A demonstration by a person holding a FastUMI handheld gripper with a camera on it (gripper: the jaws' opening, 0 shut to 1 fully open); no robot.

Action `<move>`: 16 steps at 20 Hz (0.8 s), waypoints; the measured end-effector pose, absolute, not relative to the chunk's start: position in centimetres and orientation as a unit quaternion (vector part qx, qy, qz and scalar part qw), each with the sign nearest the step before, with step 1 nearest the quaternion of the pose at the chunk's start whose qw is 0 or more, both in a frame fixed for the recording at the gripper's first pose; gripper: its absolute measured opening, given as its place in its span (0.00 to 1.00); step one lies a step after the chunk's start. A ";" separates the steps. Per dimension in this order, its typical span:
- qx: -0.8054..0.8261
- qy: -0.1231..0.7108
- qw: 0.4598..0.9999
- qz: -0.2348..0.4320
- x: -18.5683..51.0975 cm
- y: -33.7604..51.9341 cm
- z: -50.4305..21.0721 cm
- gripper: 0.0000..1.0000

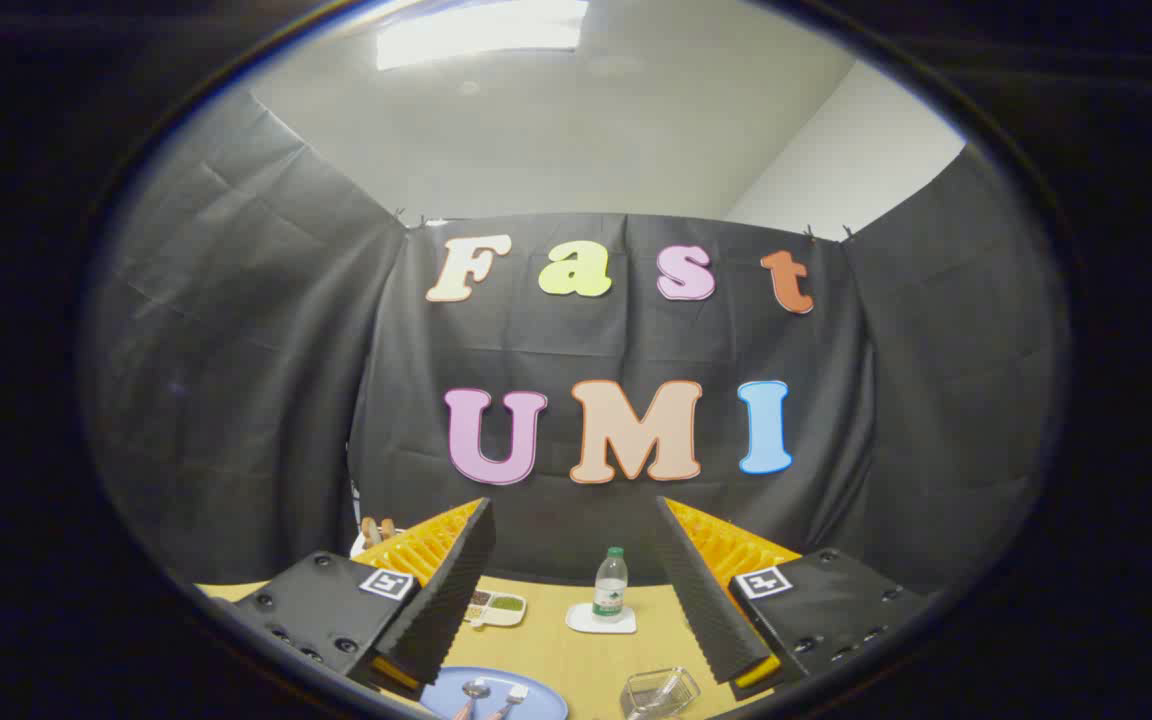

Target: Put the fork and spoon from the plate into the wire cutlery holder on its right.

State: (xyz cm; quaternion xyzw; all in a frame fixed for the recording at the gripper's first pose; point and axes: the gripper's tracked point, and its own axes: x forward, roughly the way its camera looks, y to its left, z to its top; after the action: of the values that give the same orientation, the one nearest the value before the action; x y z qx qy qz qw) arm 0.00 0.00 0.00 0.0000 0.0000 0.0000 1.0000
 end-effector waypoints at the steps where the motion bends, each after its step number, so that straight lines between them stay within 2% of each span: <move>1: 0.002 -0.002 1.000 0.002 0.2 0.1 0.0 0.99; 16: 0.013 0.020 0.999 0.024 2.5 1.2 -2.3 1.00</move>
State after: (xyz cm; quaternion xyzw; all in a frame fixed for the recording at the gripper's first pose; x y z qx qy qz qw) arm 2.50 1.17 -2.34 0.0135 0.0197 0.0244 0.9994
